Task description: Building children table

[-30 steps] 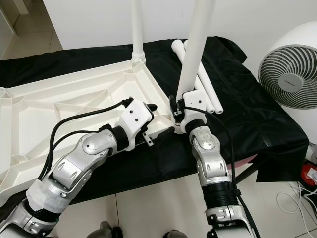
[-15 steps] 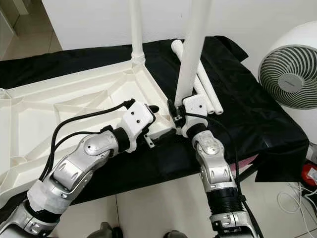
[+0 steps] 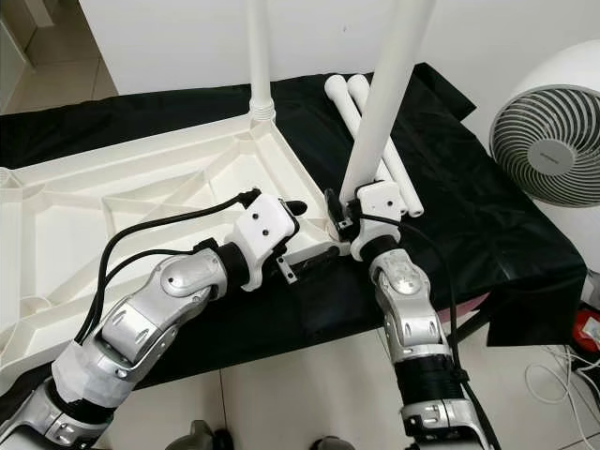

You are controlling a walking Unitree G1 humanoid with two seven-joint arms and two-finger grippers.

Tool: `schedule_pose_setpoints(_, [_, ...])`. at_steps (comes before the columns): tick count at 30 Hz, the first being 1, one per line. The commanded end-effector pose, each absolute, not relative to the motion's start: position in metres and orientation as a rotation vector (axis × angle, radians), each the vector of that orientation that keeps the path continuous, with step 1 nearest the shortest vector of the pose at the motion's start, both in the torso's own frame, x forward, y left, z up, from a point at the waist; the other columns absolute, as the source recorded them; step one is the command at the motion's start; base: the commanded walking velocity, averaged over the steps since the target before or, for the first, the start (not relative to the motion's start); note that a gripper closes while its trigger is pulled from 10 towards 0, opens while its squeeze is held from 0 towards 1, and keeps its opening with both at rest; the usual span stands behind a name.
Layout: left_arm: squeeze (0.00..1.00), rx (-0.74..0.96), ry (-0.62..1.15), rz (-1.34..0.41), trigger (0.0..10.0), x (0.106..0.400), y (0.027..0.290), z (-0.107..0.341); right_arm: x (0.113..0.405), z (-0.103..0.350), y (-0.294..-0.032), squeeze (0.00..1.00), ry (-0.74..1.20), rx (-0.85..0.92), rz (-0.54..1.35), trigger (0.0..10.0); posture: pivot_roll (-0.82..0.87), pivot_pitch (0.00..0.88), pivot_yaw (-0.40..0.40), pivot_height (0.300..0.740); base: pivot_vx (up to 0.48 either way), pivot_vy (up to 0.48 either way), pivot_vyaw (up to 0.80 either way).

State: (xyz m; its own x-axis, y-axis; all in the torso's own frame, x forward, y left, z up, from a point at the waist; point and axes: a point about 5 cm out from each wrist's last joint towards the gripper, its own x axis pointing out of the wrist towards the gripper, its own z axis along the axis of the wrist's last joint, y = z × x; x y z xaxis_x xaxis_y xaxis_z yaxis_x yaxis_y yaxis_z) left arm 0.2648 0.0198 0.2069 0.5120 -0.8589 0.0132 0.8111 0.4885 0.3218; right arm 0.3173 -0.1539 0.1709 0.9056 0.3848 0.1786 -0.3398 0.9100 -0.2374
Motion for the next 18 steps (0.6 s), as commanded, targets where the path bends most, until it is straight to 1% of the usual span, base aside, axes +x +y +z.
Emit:
schedule_pose_setpoints(1, [0.00,0.305,-0.160,-1.129,10.0,0.257,0.016,0.204,0.312,0.148,-0.153,0.00,-0.127,-0.216,0.420,10.0,-0.09,0.112,0.061,0.740,0.000,0.000,0.00])
schedule_pose_setpoints(9, [0.00,0.304,-0.162,-1.135,10.0,0.256,0.015,0.204,0.310,0.139,-0.163,0.00,-0.081,-0.241,0.459,10.0,-0.10,0.110,0.062,0.740,0.000,0.000,0.00])
schedule_pose_setpoints(18, [0.00,0.306,-0.168,-1.138,10.0,0.256,0.014,0.205,0.320,0.137,-0.168,0.00,0.005,-0.120,0.432,10.0,-0.10,0.102,0.062,0.740,0.000,0.000,0.00])
